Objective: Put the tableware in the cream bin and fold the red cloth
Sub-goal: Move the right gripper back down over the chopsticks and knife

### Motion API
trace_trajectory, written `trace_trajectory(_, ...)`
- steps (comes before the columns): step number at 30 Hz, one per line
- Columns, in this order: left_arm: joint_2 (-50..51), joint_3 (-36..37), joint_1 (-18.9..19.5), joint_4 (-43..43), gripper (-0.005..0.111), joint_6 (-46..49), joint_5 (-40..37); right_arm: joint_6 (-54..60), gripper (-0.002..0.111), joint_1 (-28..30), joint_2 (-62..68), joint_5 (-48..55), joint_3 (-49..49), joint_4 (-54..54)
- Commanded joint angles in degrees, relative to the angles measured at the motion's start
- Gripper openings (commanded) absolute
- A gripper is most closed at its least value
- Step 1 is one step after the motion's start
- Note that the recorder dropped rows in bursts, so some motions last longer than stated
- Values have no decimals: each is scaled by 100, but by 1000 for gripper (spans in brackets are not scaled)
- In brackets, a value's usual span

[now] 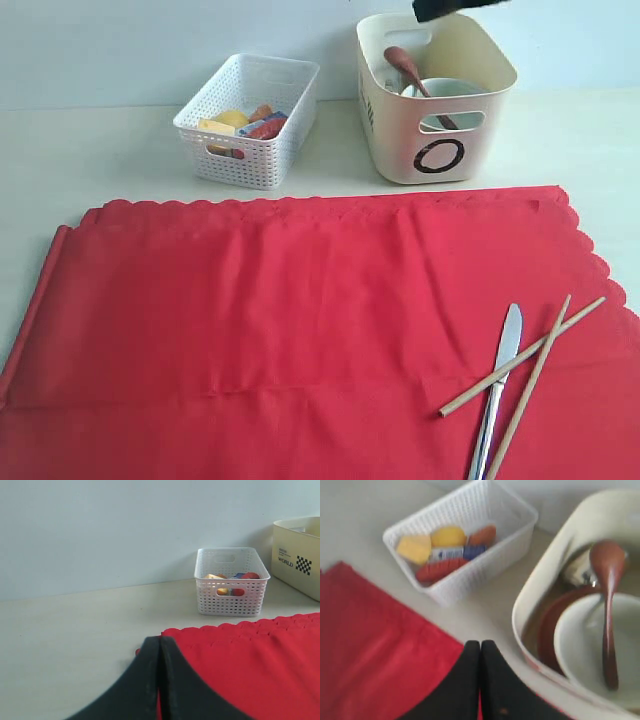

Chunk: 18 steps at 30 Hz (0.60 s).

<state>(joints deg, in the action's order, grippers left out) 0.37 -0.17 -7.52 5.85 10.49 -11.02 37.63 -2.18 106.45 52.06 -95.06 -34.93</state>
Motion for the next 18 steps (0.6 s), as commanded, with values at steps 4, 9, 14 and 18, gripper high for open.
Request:
trace_trajectory(4,-37,17,-48,3,1,-25,5,-1117,0,12,-113,1641,178,1371)
trace_trajectory(9,-37,17,-395,3,1,-13,5,-1238,0,12,-536,1701,671,1782)
trace_trajectory(14,-37,17,-408,3,1,-13,5,-1201,0,12,-1149,951,1245,1842)
trace_trajectory(18,-37,17,-406,3,1,-18,5,-792,0,12,-1557,790,1498,2066)
